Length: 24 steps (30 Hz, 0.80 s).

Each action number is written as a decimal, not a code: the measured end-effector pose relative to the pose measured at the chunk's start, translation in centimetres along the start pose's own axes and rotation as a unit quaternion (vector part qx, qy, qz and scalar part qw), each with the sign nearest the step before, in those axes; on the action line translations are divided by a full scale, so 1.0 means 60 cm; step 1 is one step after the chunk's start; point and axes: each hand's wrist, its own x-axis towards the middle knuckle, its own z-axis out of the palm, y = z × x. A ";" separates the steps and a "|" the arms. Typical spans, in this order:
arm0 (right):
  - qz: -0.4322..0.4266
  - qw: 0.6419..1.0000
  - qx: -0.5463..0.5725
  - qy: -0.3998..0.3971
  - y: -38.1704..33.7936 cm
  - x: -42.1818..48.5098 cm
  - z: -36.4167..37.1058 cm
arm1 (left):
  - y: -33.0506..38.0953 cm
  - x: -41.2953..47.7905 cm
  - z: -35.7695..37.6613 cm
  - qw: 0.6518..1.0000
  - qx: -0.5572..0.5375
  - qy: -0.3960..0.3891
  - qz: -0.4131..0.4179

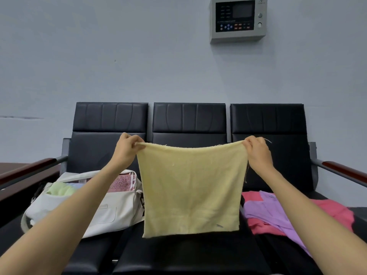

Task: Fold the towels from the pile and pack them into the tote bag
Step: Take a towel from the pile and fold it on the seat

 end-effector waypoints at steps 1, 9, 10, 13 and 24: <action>0.021 0.998 0.059 -0.002 0.003 -0.008 0.001 | -0.001 -0.007 -0.004 1.000 -0.012 -0.002 0.005; 0.017 0.966 0.257 0.022 -0.001 -0.022 -0.019 | 0.008 -0.029 -0.041 0.948 -0.306 -0.036 -0.085; 0.013 0.964 0.264 0.035 -0.005 -0.014 -0.020 | 0.012 -0.021 -0.044 0.943 -0.319 -0.027 -0.087; 0.016 0.965 0.256 0.054 -0.015 0.016 -0.010 | 0.014 0.014 -0.036 0.937 -0.334 -0.013 -0.098; 0.219 0.951 0.160 -0.149 0.183 0.013 0.225 | -0.162 -0.011 0.236 0.904 -0.277 -0.119 -0.304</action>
